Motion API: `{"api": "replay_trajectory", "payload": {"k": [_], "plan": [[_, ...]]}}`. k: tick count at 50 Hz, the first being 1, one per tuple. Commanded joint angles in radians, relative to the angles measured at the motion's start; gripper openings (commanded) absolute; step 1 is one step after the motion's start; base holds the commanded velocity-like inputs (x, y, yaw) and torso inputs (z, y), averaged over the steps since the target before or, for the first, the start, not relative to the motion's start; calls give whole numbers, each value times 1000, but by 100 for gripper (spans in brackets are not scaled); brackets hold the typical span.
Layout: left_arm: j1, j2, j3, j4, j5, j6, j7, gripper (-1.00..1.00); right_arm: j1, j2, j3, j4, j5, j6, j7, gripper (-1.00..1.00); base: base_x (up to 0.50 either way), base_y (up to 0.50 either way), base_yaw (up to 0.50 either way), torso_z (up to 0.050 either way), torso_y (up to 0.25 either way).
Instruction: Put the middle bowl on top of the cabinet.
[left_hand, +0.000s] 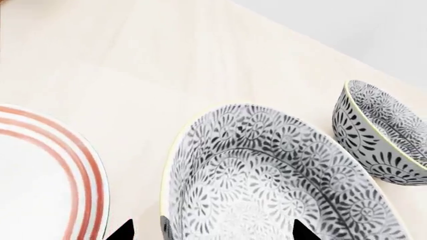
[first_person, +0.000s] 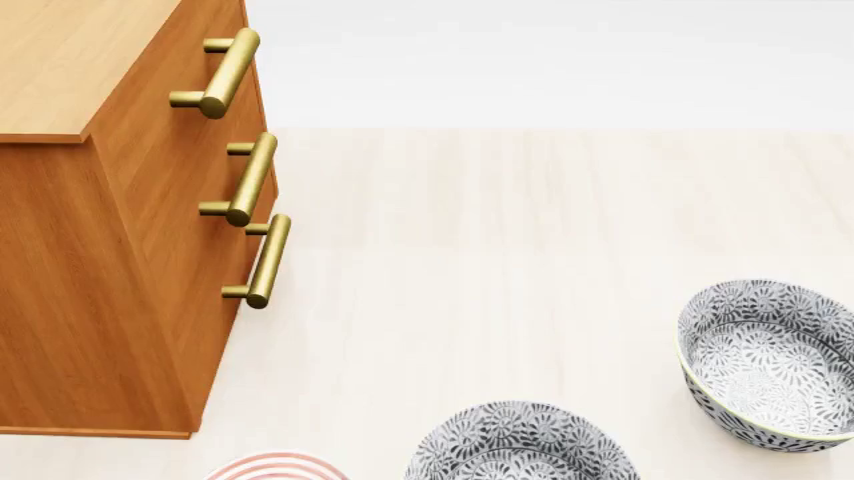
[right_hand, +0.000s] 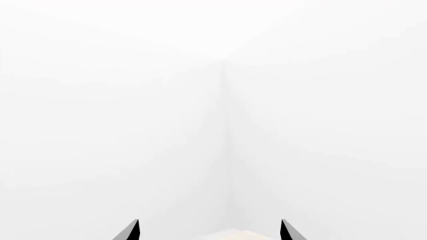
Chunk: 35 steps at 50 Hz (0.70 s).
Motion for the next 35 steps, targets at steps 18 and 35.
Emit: {"api": "replay_trajectory", "payload": {"k": [18, 35], "plan": [[-5, -1, 22, -153, -77, 126, 98, 100, -25, 5, 6, -10, 0, -19, 6, 100, 0, 0, 0, 0, 0], [-1, -49, 61, -46, 36, 258, 127, -100, -24, 10, 7, -12, 3, -19, 9, 100, 0, 0, 0, 1, 15]]}}
